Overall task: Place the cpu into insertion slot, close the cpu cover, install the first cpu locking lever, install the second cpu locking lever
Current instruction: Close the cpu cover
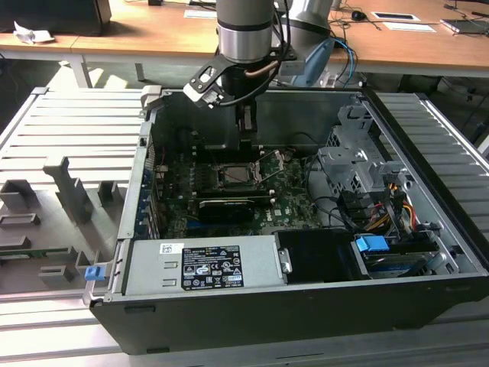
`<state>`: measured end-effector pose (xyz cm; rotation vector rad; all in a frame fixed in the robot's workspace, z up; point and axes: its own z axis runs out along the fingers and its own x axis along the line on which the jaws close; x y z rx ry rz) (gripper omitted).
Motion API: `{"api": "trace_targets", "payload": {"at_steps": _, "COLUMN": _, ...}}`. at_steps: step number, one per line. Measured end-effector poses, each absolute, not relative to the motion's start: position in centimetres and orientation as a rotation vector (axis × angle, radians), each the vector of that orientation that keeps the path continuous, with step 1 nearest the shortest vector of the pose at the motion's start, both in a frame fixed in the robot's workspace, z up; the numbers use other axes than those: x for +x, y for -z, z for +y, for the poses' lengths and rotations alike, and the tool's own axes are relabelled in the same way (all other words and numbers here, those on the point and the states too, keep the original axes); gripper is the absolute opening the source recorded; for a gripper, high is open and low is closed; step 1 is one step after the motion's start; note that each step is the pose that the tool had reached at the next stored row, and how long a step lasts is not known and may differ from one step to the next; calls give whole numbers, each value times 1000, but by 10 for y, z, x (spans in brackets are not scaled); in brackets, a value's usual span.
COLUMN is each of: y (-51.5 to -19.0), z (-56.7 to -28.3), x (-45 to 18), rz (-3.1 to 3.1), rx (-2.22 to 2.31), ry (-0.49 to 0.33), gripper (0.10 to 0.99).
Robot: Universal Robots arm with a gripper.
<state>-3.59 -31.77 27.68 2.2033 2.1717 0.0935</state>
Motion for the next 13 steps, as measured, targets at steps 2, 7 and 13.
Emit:
{"api": "trace_targets", "payload": {"at_steps": 2, "y": -277, "z": -318, "x": -29, "rz": 2172, "rx": 2204, "ry": -93, "gripper": 106}}
{"api": "trace_targets", "payload": {"at_steps": 7, "y": -277, "z": -318, "x": -21, "rz": 2172, "rx": 2204, "ry": -93, "gripper": 106}}
{"api": "trace_targets", "payload": {"at_steps": 13, "y": -277, "z": -317, "x": -16, "rz": 2172, "rx": 2204, "ry": -93, "gripper": 106}}
